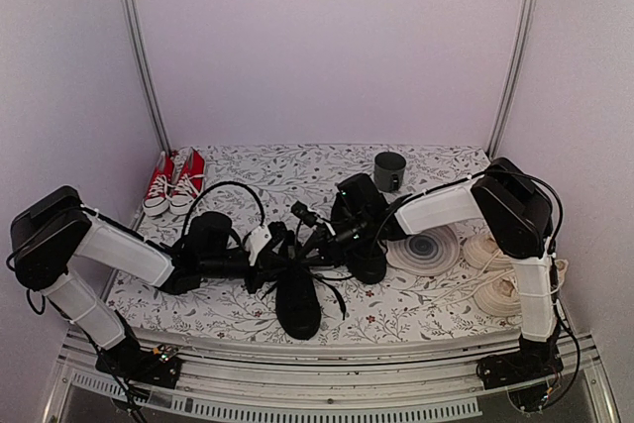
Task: Tie the shoes
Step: Adjust the loops with the shoelace on the shoe.
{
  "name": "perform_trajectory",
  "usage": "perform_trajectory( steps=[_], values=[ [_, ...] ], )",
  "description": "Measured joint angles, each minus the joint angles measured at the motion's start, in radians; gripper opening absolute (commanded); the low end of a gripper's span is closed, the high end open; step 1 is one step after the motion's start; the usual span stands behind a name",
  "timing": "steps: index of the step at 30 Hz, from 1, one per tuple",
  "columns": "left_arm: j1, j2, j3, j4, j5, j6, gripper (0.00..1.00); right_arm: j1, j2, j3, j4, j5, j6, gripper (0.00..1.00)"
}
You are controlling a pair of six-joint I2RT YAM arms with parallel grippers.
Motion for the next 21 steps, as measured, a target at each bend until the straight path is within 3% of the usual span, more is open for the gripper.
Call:
perform_trajectory(
  steps=[21],
  values=[
    [0.005, 0.000, -0.006, 0.015, -0.006, -0.018, 0.00, 0.007, 0.013, 0.027, -0.003, -0.008, 0.008, 0.13]
  ],
)
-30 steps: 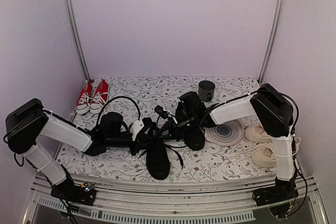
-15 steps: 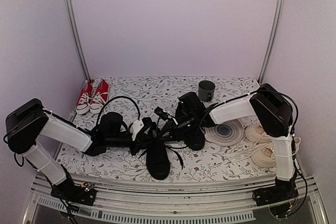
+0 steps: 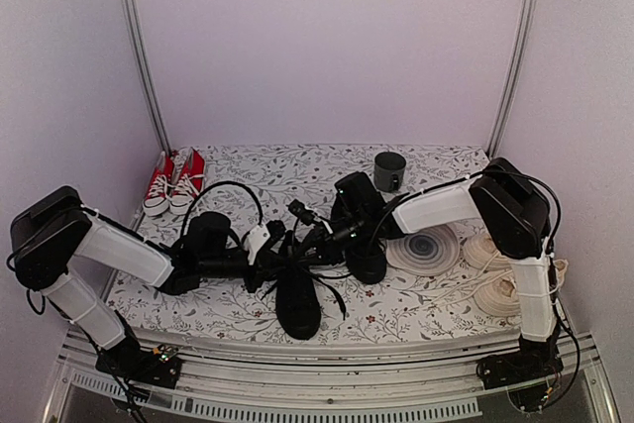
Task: Tie the shoes
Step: Adjust the loops with the shoelace on the shoe.
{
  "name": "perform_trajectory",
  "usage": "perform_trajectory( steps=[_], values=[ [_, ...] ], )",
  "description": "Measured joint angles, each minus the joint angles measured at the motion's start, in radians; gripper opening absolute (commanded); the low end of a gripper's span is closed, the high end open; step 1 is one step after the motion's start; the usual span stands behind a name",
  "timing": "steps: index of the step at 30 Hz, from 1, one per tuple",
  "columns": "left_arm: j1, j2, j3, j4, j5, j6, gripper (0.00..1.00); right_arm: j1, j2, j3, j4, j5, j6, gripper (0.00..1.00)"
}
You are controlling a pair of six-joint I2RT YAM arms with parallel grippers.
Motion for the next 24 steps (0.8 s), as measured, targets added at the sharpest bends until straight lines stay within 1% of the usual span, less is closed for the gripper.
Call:
perform_trajectory(
  steps=[1, 4, 5, 10, 15, 20, 22, 24],
  values=[
    [0.001, 0.000, -0.001, 0.002, -0.002, -0.001, 0.00, 0.000, 0.002, 0.004, -0.002, 0.001, 0.000, 0.12],
    [0.002, 0.000, -0.003, 0.005, -0.003, -0.006, 0.00, 0.001, 0.005, 0.010, -0.008, 0.005, 0.000, 0.02],
    [0.002, 0.000, -0.003, 0.006, -0.003, -0.008, 0.00, 0.001, 0.005, 0.012, -0.011, 0.008, -0.003, 0.01],
    [0.003, 0.000, -0.004, 0.002, -0.008, -0.017, 0.00, 0.001, 0.005, 0.018, -0.030, 0.024, -0.006, 0.01],
    [0.003, -0.002, -0.011, 0.009, -0.003, -0.023, 0.09, -0.005, -0.006, 0.011, -0.034, 0.030, -0.003, 0.01],
    [0.003, -0.016, -0.024, 0.011, -0.001, -0.030, 0.11, -0.015, -0.038, -0.006, -0.035, 0.039, 0.000, 0.01],
    [0.003, -0.017, -0.024, 0.011, -0.001, -0.030, 0.07, -0.019, -0.048, -0.006, -0.034, 0.042, 0.000, 0.01],
    [0.003, -0.017, -0.024, 0.011, -0.002, -0.030, 0.00, -0.021, -0.053, -0.006, -0.032, 0.041, 0.000, 0.01]
  ],
)
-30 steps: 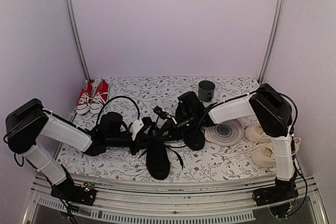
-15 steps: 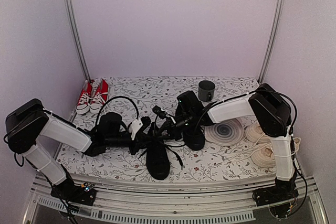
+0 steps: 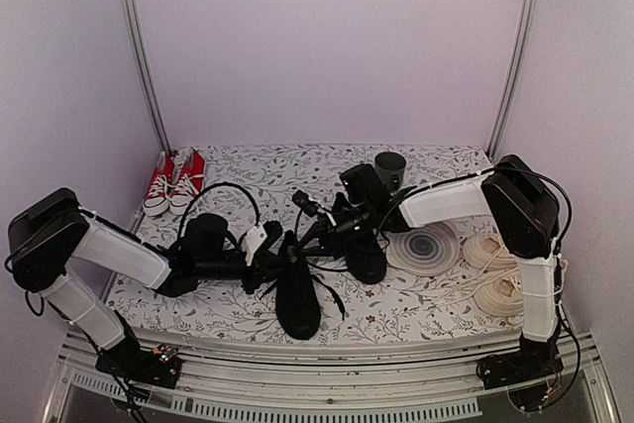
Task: Tie the shoes
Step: Adjust the loops with the shoelace on the shoe.
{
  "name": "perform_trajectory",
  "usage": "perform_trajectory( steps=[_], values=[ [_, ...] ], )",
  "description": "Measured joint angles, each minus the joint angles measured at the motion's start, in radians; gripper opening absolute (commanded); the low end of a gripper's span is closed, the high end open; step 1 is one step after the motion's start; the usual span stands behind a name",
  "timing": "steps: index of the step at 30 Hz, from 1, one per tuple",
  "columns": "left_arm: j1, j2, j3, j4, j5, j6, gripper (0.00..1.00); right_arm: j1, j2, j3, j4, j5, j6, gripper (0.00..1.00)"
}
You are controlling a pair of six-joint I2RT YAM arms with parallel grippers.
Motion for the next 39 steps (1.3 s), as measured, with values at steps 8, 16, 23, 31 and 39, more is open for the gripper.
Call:
perform_trajectory(
  steps=[8, 16, 23, 31, 39],
  values=[
    [0.000, 0.001, 0.000, 0.018, 0.001, 0.000, 0.00, 0.000, -0.001, 0.000, 0.005, -0.014, 0.007, 0.23],
    [0.000, 0.004, 0.000, 0.036, 0.004, -0.011, 0.00, 0.016, -0.001, -0.002, 0.010, -0.013, -0.001, 0.25],
    [0.000, 0.009, 0.000, 0.051, 0.005, -0.019, 0.00, 0.036, 0.000, -0.002, 0.011, 0.010, 0.000, 0.20],
    [0.003, 0.019, 0.000, 0.060, 0.013, -0.034, 0.00, 0.037, 0.000, -0.003, 0.011, 0.047, 0.011, 0.01],
    [0.007, 0.048, 0.001, 0.079, 0.007, -0.042, 0.00, 0.038, -0.010, -0.032, 0.019, 0.018, 0.018, 0.01]
  ],
)
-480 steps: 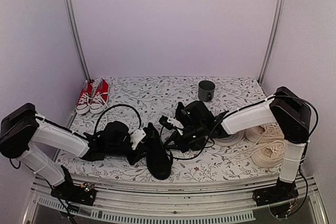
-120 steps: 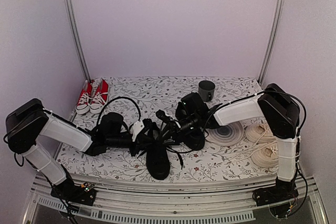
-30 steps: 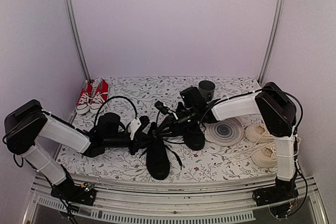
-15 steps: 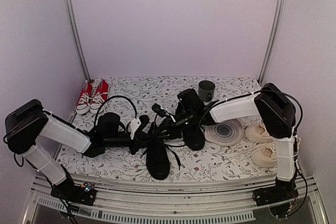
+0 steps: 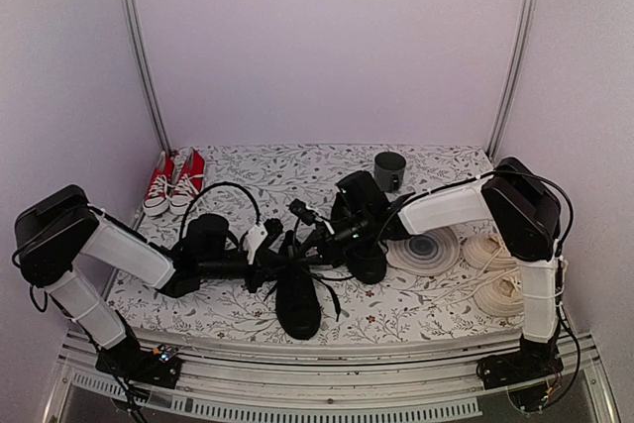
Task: Tie the shoes
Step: Adjust the loops with the shoelace on the shoe.
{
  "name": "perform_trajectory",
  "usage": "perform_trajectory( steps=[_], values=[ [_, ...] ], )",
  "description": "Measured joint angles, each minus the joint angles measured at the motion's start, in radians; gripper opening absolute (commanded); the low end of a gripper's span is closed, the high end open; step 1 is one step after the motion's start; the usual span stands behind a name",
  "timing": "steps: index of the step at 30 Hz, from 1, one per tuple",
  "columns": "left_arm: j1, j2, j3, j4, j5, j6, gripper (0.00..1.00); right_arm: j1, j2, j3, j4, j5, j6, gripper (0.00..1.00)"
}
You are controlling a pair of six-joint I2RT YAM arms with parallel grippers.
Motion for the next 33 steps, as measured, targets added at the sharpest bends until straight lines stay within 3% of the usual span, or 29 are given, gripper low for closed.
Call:
perform_trajectory(
  steps=[7, 17, 25, 33],
  values=[
    [0.002, 0.002, 0.005, -0.001, -0.019, -0.003, 0.00, 0.002, -0.024, -0.056, 0.032, -0.060, 0.023, 0.01],
    [0.002, 0.003, 0.005, -0.001, -0.021, -0.007, 0.00, -0.050, -0.056, -0.090, 0.084, -0.052, 0.089, 0.09],
    [0.002, 0.003, 0.005, 0.000, -0.021, -0.007, 0.00, -0.074, 0.034, 0.041, 0.088, 0.046, 0.135, 0.10],
    [0.002, 0.003, 0.004, -0.001, -0.014, -0.007, 0.00, -0.030, 0.084, 0.059, 0.049, -0.010, 0.115, 0.10]
  ],
)
